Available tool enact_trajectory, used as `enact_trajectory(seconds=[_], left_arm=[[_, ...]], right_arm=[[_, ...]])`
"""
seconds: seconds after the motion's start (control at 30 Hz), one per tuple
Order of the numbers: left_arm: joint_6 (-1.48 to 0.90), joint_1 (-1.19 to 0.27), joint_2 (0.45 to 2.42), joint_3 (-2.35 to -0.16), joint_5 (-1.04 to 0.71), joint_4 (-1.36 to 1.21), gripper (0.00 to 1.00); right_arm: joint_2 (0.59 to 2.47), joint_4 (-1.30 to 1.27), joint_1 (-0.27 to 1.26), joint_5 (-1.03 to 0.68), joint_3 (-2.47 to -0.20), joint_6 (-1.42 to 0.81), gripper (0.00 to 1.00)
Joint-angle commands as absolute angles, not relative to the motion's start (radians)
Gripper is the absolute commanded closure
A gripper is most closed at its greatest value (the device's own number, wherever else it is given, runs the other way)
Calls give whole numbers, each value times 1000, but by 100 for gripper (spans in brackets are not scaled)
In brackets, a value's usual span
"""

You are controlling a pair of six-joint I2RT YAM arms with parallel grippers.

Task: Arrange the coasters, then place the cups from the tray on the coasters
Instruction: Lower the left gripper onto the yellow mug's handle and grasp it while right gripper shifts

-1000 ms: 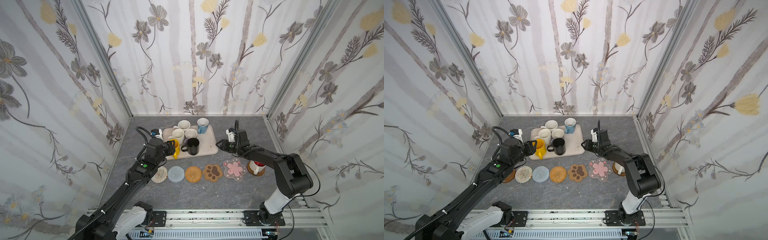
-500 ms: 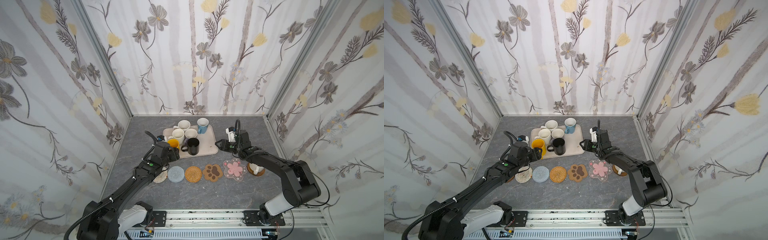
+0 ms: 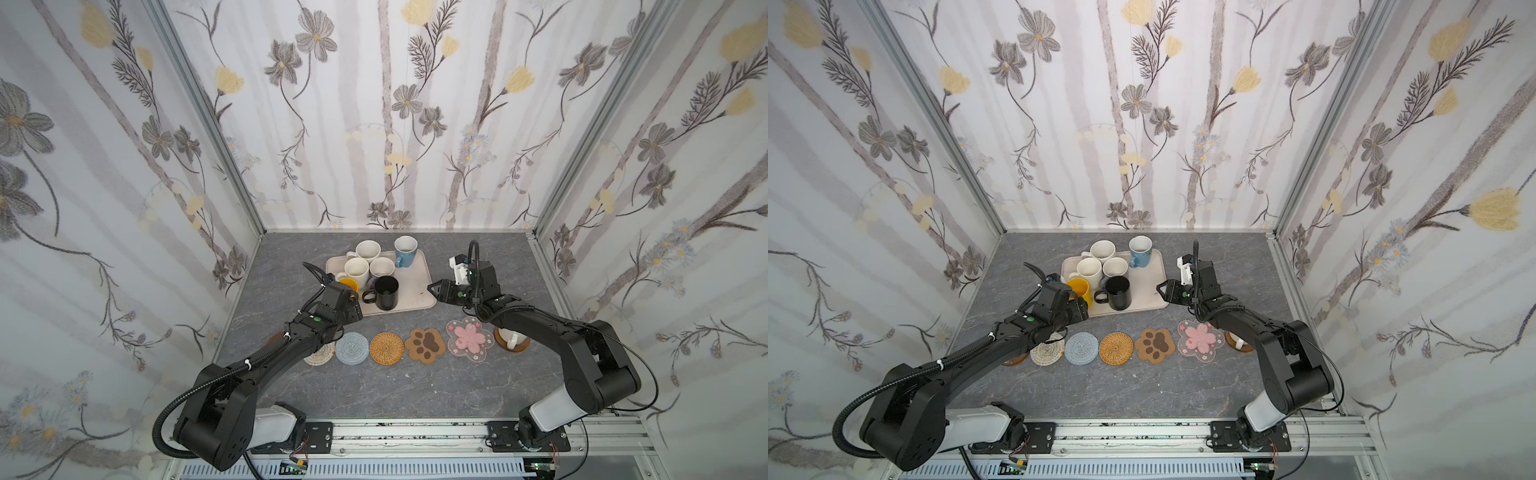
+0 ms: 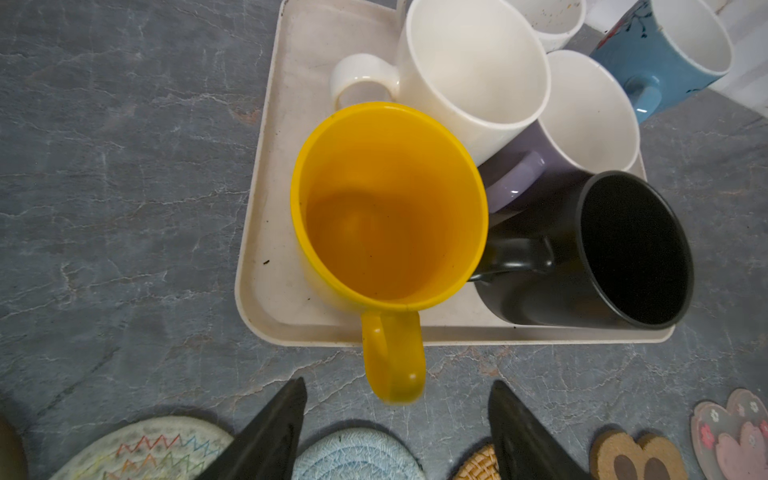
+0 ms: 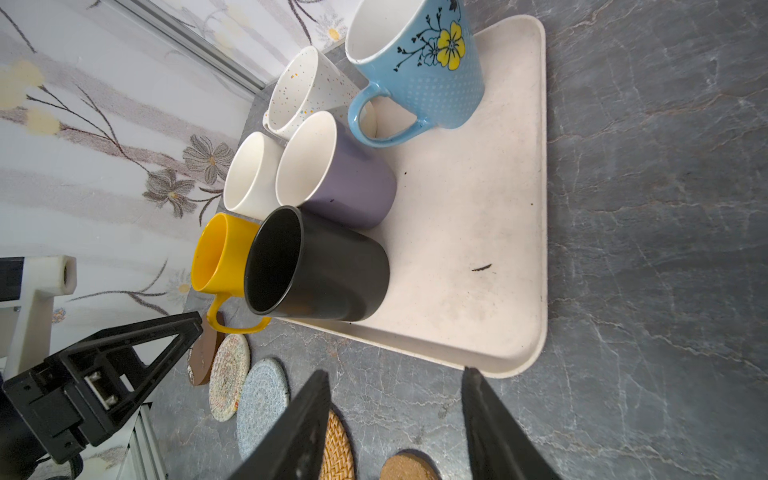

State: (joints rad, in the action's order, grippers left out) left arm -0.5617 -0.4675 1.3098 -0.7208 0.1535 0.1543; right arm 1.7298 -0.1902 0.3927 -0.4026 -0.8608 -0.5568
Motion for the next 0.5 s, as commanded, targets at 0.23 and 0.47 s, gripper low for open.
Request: enact_trajectory(seconds=[0.23, 0.47], left_arm=[[-575, -462, 1395, -744, 218, 149, 37], [-563, -447, 1407, -742, 229, 142, 53]], right_arm=[[1748, -249, 394, -417, -862, -564, 51], [1757, -253, 394, -420, -864, -566, 53]])
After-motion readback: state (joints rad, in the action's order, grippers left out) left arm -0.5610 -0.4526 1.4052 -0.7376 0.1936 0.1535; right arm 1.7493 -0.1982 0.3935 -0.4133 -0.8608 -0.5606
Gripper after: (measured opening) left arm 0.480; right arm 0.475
